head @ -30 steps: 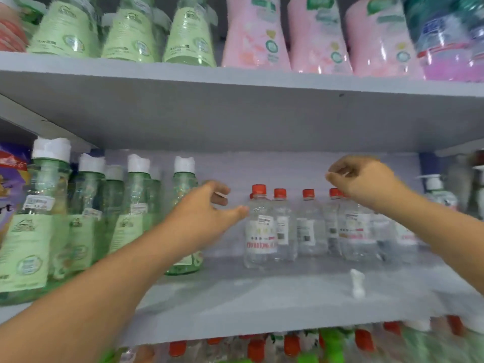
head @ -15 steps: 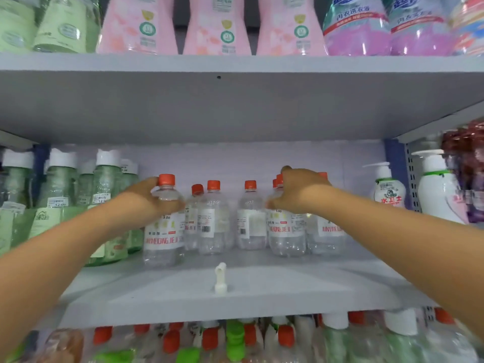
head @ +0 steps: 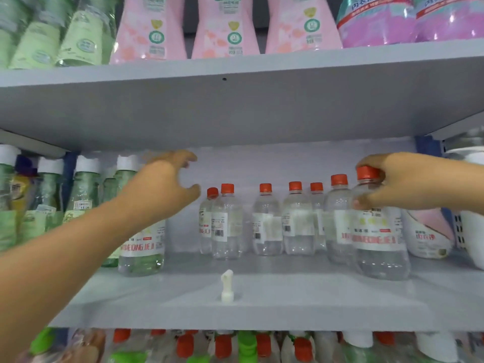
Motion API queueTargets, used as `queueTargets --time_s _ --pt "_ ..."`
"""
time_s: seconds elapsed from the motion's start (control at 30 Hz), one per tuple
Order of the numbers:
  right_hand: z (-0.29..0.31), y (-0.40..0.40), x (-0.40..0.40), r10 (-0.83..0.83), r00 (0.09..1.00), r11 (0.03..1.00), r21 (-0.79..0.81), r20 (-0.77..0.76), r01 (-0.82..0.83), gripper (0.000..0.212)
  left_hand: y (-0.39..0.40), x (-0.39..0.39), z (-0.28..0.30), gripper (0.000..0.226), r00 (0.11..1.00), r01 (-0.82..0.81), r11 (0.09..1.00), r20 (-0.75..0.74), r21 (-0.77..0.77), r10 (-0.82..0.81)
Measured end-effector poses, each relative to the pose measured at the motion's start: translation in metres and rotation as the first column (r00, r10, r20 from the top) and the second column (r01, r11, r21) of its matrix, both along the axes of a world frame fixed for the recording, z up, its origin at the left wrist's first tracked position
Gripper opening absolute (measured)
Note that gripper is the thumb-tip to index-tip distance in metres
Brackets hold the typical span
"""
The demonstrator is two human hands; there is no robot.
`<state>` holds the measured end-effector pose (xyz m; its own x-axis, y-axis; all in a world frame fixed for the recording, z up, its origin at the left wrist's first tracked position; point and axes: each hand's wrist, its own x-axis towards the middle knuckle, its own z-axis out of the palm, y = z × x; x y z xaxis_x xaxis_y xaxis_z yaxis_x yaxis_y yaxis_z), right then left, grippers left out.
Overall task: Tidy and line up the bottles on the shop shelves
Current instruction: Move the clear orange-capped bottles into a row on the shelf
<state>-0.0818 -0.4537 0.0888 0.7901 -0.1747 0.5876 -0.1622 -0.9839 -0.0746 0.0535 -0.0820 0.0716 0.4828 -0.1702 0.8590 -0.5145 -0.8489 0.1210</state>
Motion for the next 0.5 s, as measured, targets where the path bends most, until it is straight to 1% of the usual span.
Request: queueTargets --time_s 0.03,0.07,0.1,0.13,0.17,0.2,0.23,0.27,0.3,0.33,0.37,0.43,0.5 --pt "0.000 -0.003 0.001 -0.035 0.999 0.999 -0.009 -0.006 0.035 0.063 -0.014 0.001 0.008 0.053 0.995 0.045 0.999 -0.091 -0.022 -0.047" --pt "-0.001 -0.005 0.002 -0.064 0.998 0.998 -0.012 -0.017 0.064 0.063 -0.025 0.004 0.017 0.049 0.974 0.048 0.998 -0.220 -0.042 -0.056" --pt "-0.001 -0.006 0.004 -0.091 0.995 0.996 -0.006 -0.030 0.091 0.065 -0.035 0.007 0.023 0.054 0.934 0.038 0.998 -0.354 -0.051 -0.054" --pt "-0.001 -0.006 0.005 -0.121 0.992 0.993 -0.001 -0.044 0.121 0.070 -0.042 0.013 0.028 0.062 0.878 0.040 0.998 -0.474 -0.049 -0.059" --pt "-0.002 -0.004 0.007 -0.153 0.987 0.988 -0.010 -0.040 0.153 0.078 -0.048 0.020 0.029 0.071 0.825 0.054 0.998 -0.561 -0.042 -0.068" --pt "-0.002 -0.002 0.009 -0.179 0.984 0.983 -0.045 0.009 0.179 0.088 -0.053 0.028 0.028 0.075 0.786 0.069 0.997 -0.615 -0.020 -0.067" --pt "-0.001 0.002 0.012 -0.179 0.978 0.976 -0.105 0.105 0.190 0.094 -0.057 0.037 0.025 0.072 0.762 0.088 0.996 -0.644 0.002 -0.067" --pt "0.000 0.007 0.013 -0.127 0.967 0.972 -0.165 0.222 0.166 0.093 -0.062 0.046 0.023 0.067 0.751 0.106 0.994 -0.657 0.013 -0.072" --pt "0.001 0.016 0.014 -0.033 0.948 0.973 -0.208 0.316 0.103 0.085 -0.068 0.055 0.022 0.060 0.744 0.118 0.993 -0.663 0.009 -0.082" --pt "0.002 0.027 0.015 0.069 0.929 0.975 -0.223 0.363 0.014 0.074 -0.073 0.062 0.021 0.056 0.735 0.125 0.992 -0.672 -0.004 -0.095" --pt "0.005 0.039 0.019 0.155 0.916 0.975 -0.207 0.369 -0.081 0.061 -0.079 0.068 0.021 0.056 0.722 0.127 0.992 -0.684 -0.019 -0.105" --pt "0.011 0.063 0.031 0.253 0.918 0.967 -0.108 0.304 -0.231 0.041 -0.089 0.079 0.020 0.063 0.715 0.115 0.993 -0.693 -0.015 -0.093" --pt "0.018 0.084 0.054 0.291 0.936 0.957 -0.042 0.200 -0.288 0.032 -0.097 0.085 0.022 0.067 0.744 0.070 0.996 -0.668 0.053 -0.016"
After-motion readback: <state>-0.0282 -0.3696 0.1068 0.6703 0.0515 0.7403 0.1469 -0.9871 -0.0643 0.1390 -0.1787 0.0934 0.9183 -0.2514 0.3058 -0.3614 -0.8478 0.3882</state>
